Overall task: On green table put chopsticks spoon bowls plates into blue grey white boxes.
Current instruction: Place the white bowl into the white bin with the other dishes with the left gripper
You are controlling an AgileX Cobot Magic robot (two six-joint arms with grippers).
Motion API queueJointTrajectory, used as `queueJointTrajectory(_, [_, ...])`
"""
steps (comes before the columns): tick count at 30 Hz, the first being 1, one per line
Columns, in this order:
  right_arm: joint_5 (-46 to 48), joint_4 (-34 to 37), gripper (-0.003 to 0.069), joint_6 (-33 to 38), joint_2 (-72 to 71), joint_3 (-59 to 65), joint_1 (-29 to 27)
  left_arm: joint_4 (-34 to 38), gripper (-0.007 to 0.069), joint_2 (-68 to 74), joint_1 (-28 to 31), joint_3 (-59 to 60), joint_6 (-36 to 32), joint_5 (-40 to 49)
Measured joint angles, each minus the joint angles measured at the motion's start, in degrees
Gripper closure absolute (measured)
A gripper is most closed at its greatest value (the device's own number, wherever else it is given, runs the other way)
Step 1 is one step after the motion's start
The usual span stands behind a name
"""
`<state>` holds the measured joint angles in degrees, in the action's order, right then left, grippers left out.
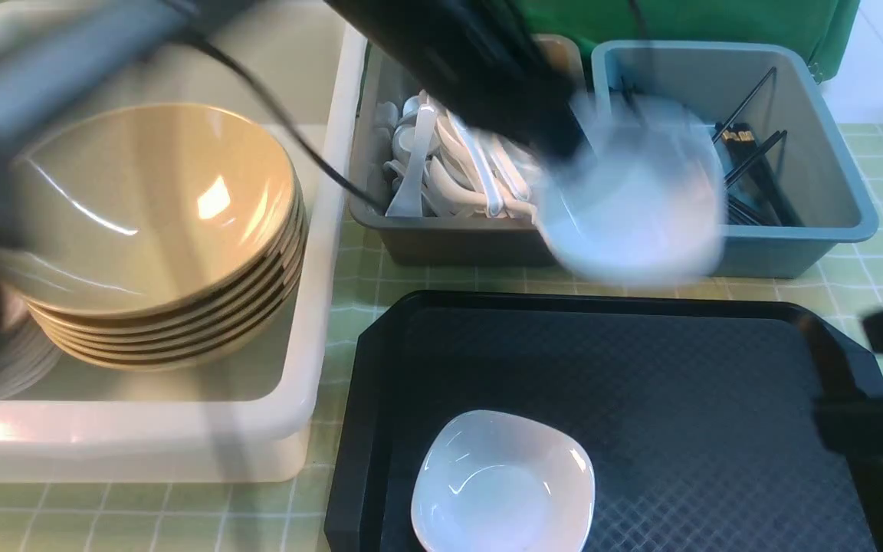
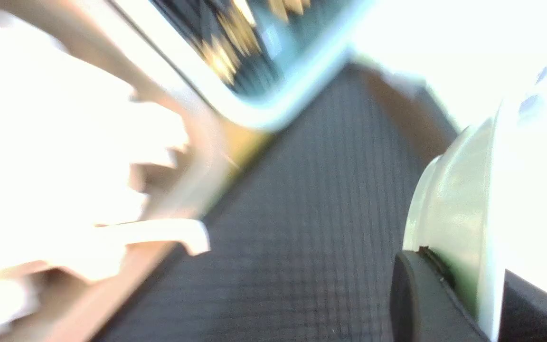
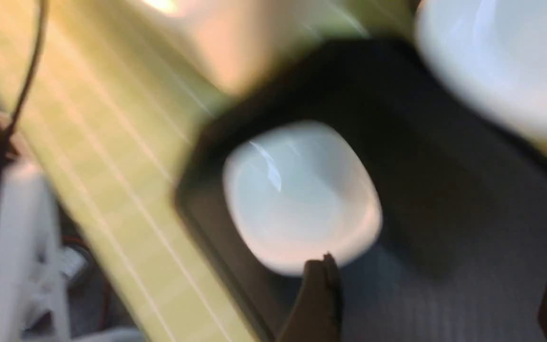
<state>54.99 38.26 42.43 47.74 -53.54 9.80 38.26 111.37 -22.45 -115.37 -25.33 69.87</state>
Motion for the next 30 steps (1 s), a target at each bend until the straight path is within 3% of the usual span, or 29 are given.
queueJointTrajectory(2, [0.0,2.1,0.0161,2.1,1.8,-2.6,1.0,1.7,0.0609,-6.6,5.9,2.1,0.6,0.2])
queueJointTrajectory(5, [0.7,2.9,0.0301,3.9,5.3,-7.5,3.1,5.0,0.0609,-15.6,15.7,8.0,0.7,0.7])
queueJointTrajectory(6, [1.1,3.1,0.0377,4.4,7.2,-9.9,4.9,6.4,0.0609,-19.3,21.4,12.0,0.7,0.9])
queueJointTrajectory(8, [1.3,3.3,0.0512,4.9,9.4,-12.3,7.3,7.6,0.0609,-23.8,27.5,17.4,0.7,1.0])
queueJointTrajectory(11, [0.0,3.4,0.061,6.0,12.4,-15.2,12.5,9.9,0.0609,-31.0,42.4,29.9,0.5,0.9])
queueJointTrajectory(14, [-3.1,3.4,0.0633,6.9,15.6,-16.2,19.2,11.6,0.0609,-35.4,54.2,40.1,0.7,-2.4])
queueJointTrajectory(19, [-5.0,3.2,0.0635,7.1,20.7,-16.2,25.3,10.9,0.0609,-40.5,66.6,53.0,3.5,-14.6])
queueJointTrajectory(24, [-3.4,2.8,0.0635,7.1,24.6,-16.2,26.2,3.1,0.0609,-41.2,67.9,55.2,7.3,-20.6])
queueJointTrajectory(30, [-5.6,2.8,0.0634,9.3,25.3,-16.2,26.2,-9.4,0.0609,-38.7,66.4,55.2,17.3,-23.2])
